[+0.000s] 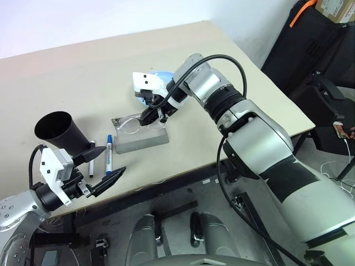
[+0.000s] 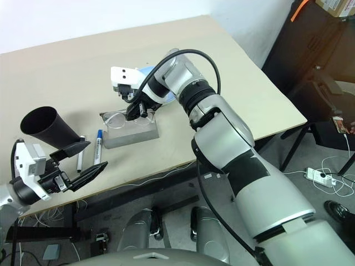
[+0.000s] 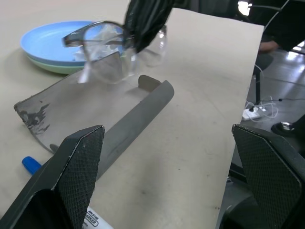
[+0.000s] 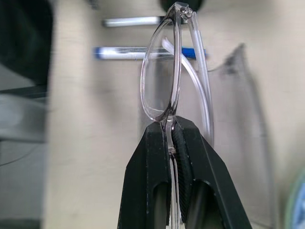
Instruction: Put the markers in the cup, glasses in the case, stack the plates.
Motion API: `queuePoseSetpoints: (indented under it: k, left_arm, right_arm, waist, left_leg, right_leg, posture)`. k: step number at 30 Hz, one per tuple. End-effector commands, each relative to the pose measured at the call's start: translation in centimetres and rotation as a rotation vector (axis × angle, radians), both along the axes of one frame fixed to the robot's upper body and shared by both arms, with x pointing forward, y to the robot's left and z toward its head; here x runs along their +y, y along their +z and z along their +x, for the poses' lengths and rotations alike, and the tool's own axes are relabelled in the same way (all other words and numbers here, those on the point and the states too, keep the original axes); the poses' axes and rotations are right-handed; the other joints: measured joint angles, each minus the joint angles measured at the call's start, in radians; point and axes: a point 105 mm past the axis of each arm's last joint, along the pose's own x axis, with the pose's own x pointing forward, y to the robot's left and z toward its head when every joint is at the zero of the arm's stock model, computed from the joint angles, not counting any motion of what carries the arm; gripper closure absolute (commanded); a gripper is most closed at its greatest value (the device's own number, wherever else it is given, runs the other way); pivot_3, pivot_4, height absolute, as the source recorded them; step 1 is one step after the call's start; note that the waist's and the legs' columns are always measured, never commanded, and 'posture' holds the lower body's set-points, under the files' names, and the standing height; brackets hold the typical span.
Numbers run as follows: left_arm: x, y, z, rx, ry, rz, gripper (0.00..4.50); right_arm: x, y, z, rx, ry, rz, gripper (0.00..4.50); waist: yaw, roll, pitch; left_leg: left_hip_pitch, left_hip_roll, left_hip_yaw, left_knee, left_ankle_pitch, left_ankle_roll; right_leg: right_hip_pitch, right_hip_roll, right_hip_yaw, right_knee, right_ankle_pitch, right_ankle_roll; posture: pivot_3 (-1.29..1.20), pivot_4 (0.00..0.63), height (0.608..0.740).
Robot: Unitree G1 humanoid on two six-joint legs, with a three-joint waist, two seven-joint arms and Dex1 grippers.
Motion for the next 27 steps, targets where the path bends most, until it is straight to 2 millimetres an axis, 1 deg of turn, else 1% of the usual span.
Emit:
queuePoseSetpoints:
  k: [1, 6, 11, 15, 21, 27]
  left_arm:
    - [-0.1, 1.1, -0.5, -0.042, 0.003, 0.017, 0.00]
    - [0.2, 1.1, -0.9, -0.043, 0.016, 0.020, 0.00]
    - [0.4, 1.0, -0.9, -0.039, 0.020, 0.023, 0.00]
    - [0.4, 1.0, -0.8, -0.040, 0.016, 0.023, 0.00]
    - [0.2, 1.1, -0.9, -0.041, 0.013, 0.023, 0.00]
    - [-0.1, 1.1, -1.0, -0.042, 0.011, 0.018, 0.00]
  right_arm:
    - [0.8, 0.4, 0.3, -0.053, -0.007, 0.046, 4.46]
    - [0.9, -1.2, 0.8, -0.063, -0.062, 0.053, 4.46]
    - [1.5, -2.8, 0.5, -0.040, -0.068, 0.039, 4.46]
    - [1.4, -4.6, 0.0, -0.004, -0.063, -0.018, 4.46]
    - [1.4, -6.4, -0.5, -0.003, -0.032, -0.080, 4.46]
    - [1.5, -6.5, -1.0, 0.029, -0.013, -0.095, 4.46]
  waist:
    - [0.000, 0.000, 0.000]
    - [0.000, 0.000, 0.000]
    - [0.000, 0.000, 0.000]
    - [-0.001, 0.000, 0.000]
    - [-0.001, 0.000, 0.000]
    - [-0.001, 0.000, 0.000]
  left_leg:
    - [0.000, 0.000, 0.000, 0.000, 0.000, 0.000]
    - [0.000, 0.000, 0.001, 0.000, 0.000, 0.000]
    - [0.000, 0.000, 0.001, 0.001, 0.000, 0.000]
    - [0.000, 0.000, 0.001, 0.002, 0.000, 0.000]
    - [0.000, 0.002, 0.001, 0.003, 0.000, 0.000]
    - [0.001, 0.003, 0.001, 0.003, 0.000, 0.000]
  right_leg:
    - [0.000, 0.000, 0.000, 0.000, 0.000, 0.000]
    - [0.000, 0.000, 0.001, 0.000, 0.000, 0.000]
    - [0.001, 0.000, 0.001, 0.001, 0.000, 0.000]
    - [0.003, 0.002, 0.001, 0.001, 0.000, 0.000]
    - [0.004, 0.003, 0.002, 0.001, 0.000, 0.000]
    - [0.002, 0.003, 0.002, 0.001, 0.000, 0.000]
  posture:
    - [0.00, 0.150, 0.719]
    - [0.00, 0.150, 0.719]
    - [0.00, 0.150, 0.719]
    - [0.00, 0.150, 0.719]
    - [0.00, 0.150, 0.719]
    - [0.00, 0.150, 0.719]
